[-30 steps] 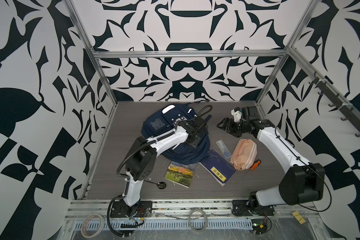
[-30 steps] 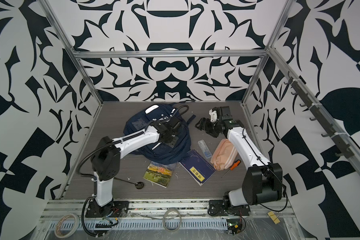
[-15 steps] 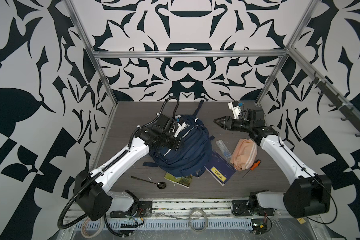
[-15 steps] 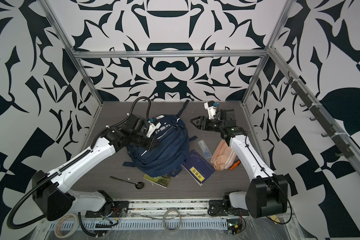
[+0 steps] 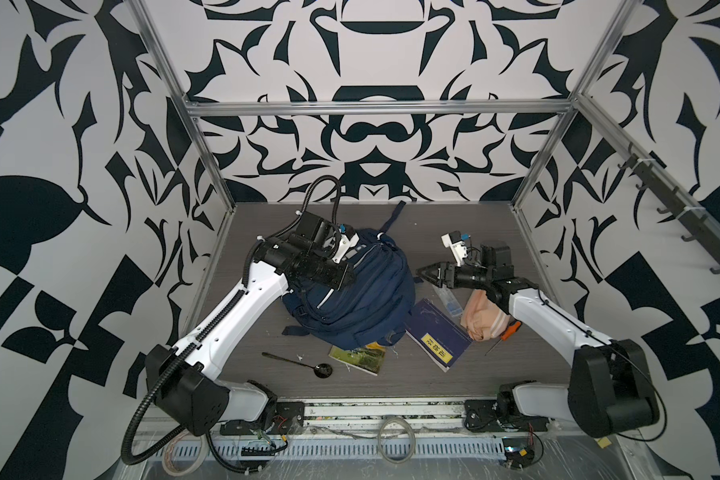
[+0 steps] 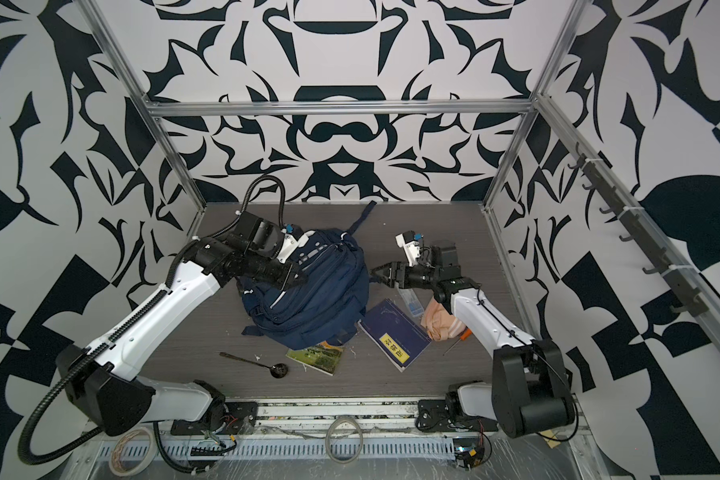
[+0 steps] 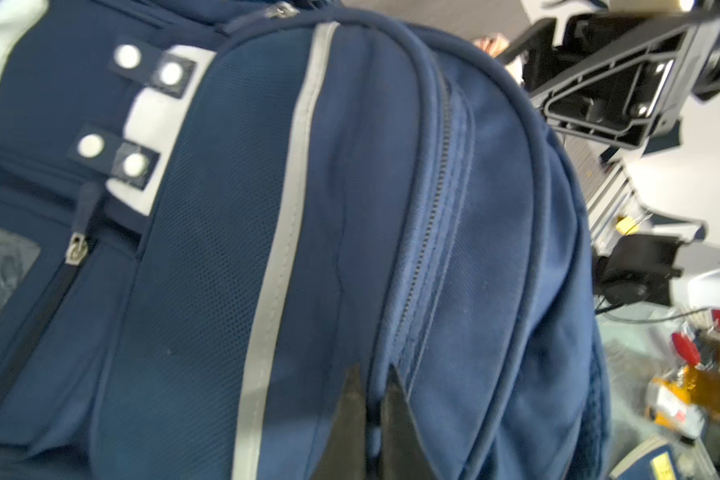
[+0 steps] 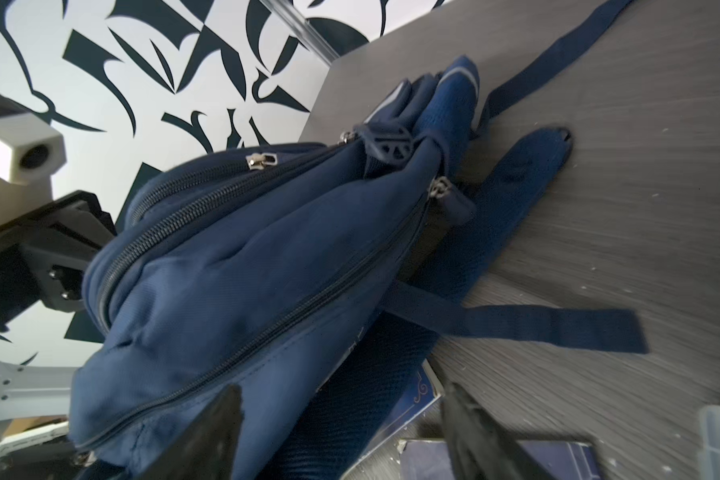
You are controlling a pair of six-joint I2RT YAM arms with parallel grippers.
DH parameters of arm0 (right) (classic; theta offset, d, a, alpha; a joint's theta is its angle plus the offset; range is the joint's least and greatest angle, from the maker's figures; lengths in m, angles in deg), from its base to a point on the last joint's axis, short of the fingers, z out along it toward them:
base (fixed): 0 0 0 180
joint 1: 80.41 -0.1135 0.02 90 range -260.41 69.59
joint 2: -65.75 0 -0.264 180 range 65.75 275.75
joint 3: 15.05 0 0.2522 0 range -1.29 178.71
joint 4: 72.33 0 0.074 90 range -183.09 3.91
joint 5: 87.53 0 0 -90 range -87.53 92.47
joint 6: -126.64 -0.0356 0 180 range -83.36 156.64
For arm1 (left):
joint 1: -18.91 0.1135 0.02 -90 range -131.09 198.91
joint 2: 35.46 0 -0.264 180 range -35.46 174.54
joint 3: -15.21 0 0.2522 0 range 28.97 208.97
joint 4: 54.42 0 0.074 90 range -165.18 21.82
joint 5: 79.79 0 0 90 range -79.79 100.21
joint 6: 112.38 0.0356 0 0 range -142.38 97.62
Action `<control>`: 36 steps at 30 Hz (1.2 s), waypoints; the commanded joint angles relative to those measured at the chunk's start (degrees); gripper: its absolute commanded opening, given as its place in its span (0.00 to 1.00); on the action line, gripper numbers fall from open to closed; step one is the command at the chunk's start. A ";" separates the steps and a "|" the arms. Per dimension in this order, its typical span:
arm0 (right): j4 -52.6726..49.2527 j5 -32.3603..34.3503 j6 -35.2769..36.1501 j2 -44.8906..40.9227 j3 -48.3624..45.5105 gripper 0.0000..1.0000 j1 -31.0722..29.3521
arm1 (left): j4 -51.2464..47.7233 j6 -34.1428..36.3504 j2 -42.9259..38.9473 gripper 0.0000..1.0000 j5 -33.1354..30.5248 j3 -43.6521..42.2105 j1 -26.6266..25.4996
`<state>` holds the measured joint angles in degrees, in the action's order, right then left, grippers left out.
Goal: Pack the student bag
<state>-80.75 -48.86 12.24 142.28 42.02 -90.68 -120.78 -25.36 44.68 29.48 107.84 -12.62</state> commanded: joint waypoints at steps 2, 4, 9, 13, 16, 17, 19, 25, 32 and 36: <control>6.16 4.11 -8.21 6.79 1.72 0.84 -0.20 | -2.32 5.27 2.45 0.00 0.08 -0.31 -0.20; 6.61 4.31 -13.30 12.17 3.72 0.84 -0.28 | -0.94 5.49 2.65 0.00 -0.11 -1.19 -0.20; 10.97 0.31 -18.81 22.32 7.99 0.84 -2.61 | 1.90 5.36 3.26 0.00 -0.37 -1.79 -0.20; 18.10 -4.77 -25.59 29.11 12.20 0.84 -5.36 | 2.13 6.02 4.56 0.00 -0.83 -1.08 -0.18; 14.65 -5.77 -26.05 30.92 16.83 0.84 -8.78 | 2.88 6.51 4.81 0.00 -2.55 -0.90 -0.18; 13.73 -5.88 -26.09 31.40 17.87 0.84 -9.98 | 3.42 6.63 4.98 0.00 -2.77 -0.78 -0.20; 14.84 -5.73 -28.22 32.67 18.89 0.83 -12.44 | 3.91 6.91 5.74 0.00 -2.89 -0.08 -0.20; 26.39 -5.74 -36.89 36.31 18.73 0.70 -13.85 | 4.39 7.33 6.81 0.00 -4.44 0.58 -0.19; 25.01 -6.85 -36.61 34.65 21.53 0.20 -13.02 | 4.79 8.21 6.72 0.00 -8.93 1.96 0.52; 25.12 -6.28 -35.61 29.82 20.00 0.00 -10.58 | 6.31 9.09 7.82 0.00 -11.95 4.41 0.50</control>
<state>-59.24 -51.70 -24.16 178.83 61.03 -102.26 -120.45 -18.02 51.98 19.86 108.49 -12.44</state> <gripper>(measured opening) 0.050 0.071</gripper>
